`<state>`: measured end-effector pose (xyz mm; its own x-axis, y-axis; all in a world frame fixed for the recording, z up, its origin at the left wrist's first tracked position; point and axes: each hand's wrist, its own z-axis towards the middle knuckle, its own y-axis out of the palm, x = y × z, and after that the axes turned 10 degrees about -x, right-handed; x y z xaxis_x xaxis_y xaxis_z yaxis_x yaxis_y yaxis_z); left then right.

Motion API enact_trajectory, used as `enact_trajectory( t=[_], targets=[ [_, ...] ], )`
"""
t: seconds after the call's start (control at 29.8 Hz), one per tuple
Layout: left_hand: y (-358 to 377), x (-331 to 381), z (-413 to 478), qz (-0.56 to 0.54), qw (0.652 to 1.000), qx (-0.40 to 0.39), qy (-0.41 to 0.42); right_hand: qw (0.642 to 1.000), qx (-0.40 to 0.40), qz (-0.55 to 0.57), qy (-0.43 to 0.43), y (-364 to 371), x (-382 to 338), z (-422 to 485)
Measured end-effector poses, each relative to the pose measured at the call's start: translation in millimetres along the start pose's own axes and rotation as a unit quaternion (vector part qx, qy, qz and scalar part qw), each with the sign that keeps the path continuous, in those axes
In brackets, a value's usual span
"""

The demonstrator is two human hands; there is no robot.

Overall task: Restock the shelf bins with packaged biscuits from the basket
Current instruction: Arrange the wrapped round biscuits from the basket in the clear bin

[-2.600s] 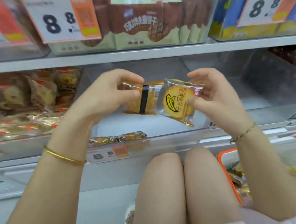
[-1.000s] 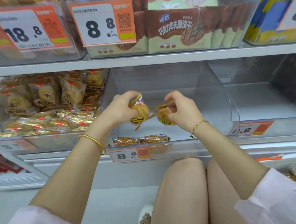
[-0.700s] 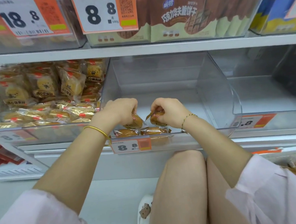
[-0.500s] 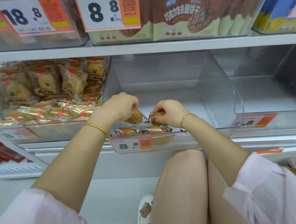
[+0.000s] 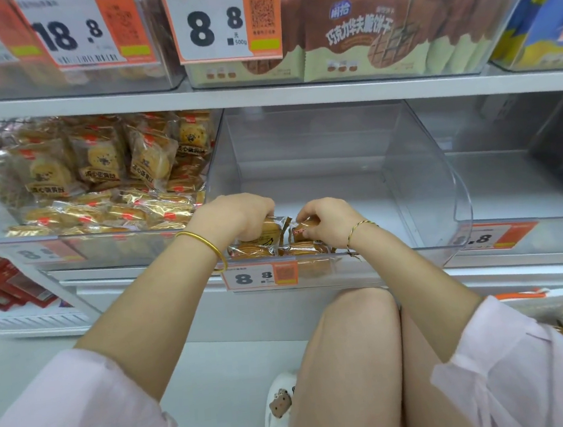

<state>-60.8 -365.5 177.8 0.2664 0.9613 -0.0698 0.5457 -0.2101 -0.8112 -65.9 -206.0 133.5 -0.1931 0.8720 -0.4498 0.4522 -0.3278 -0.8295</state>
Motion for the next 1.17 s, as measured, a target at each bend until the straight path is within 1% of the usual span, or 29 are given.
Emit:
enact_trajectory(
  t=[0.07,0.13,0.27,0.34,0.44,0.54,0.6,0.74,1.04,1.11,1.17],
  targets=[
    [-1,-2,-4,-0.006,1.0,0.011,0.004,1.0,0.001,-0.01,0.004,0,0,0],
    [-1,-1,-8,0.013,1.0,0.014,-0.004,1.0,0.008,-0.009,0.005,1,-1,-1],
    [2,2,-7,0.039,0.999,-0.016,-0.006,1.0,0.017,0.0,0.017,2,-1,-2],
    [3,1,-5,0.036,0.999,-0.018,-0.005,1.0,0.007,0.0,-0.002,0,-3,-4],
    [4,1,-5,0.039,0.999,-0.022,-0.008,0.999,-0.028,0.014,-0.041,-2,-9,-7],
    [5,2,-3,0.056,0.998,-0.039,-0.011,0.993,-0.102,-0.023,-0.045,0,-14,-5],
    [4,2,-3,0.06,0.997,-0.044,-0.012,0.991,-0.12,-0.037,-0.04,-1,-15,-3],
    [5,3,-6,0.047,0.998,-0.045,-0.016,0.994,-0.092,-0.045,-0.027,1,-10,-2],
    [4,9,-11,0.02,0.999,-0.029,-0.016,0.997,-0.076,-0.027,-0.013,5,-7,2],
    [4,9,-13,0.006,1.0,-0.021,-0.016,0.997,-0.068,-0.031,-0.017,3,-7,0],
    [4,10,-16,-0.008,1.0,0.004,-0.012,0.999,-0.045,-0.018,-0.022,-1,-8,-7]
  ],
)
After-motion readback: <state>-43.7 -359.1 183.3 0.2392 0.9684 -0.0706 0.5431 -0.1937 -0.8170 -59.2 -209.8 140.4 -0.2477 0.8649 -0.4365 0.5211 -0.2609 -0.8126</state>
